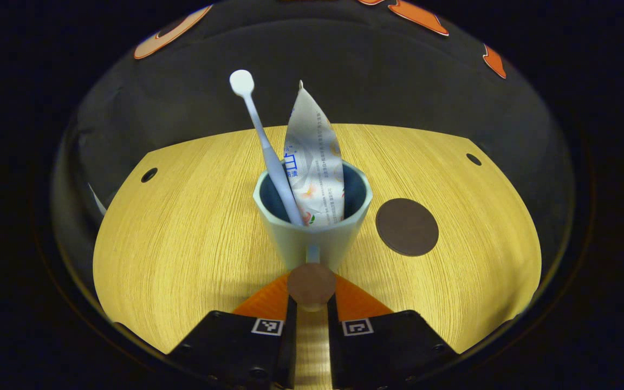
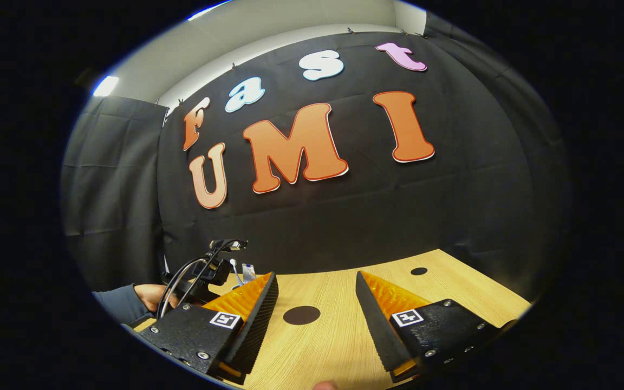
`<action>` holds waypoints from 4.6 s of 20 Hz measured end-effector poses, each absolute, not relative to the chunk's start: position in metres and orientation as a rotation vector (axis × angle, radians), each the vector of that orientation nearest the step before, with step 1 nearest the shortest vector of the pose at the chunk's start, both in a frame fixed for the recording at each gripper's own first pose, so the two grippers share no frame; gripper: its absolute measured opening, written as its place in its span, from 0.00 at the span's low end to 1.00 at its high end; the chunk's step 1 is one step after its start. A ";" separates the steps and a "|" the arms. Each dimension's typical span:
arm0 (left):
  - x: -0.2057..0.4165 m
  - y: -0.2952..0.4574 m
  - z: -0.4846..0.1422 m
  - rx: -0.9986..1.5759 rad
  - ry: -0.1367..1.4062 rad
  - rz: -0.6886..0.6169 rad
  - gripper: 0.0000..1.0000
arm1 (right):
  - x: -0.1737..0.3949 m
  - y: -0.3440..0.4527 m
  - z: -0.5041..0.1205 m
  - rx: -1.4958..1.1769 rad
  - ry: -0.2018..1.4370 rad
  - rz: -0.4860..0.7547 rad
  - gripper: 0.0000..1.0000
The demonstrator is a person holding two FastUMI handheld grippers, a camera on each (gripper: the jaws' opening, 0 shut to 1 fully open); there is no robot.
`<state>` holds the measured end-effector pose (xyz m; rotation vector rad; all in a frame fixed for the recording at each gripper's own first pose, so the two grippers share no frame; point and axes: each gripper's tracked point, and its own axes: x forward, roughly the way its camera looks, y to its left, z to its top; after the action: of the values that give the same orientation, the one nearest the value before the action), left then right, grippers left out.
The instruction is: Put the toothbrush and toothpaste on the desktop into the cup, then pick up the cup and place it on the coaster on the desktop.
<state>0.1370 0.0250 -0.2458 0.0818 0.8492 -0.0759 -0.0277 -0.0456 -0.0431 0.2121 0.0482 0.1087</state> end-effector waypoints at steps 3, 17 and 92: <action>0.149 0.020 -0.233 0.110 0.843 -0.086 0.28 | -0.029 -0.045 -0.042 0.212 0.048 0.112 0.86; 0.157 0.015 -0.232 0.133 0.908 -0.114 0.16 | -0.032 -0.061 -0.055 0.253 0.061 0.078 0.89; 0.123 0.014 -0.203 0.259 0.841 -0.317 0.66 | -0.028 -0.076 -0.081 0.195 0.152 0.000 0.92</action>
<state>0.1227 0.0143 -0.2030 0.2586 0.8405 -0.3174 -0.0284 -0.0764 -0.0805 0.1947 0.1524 -0.0004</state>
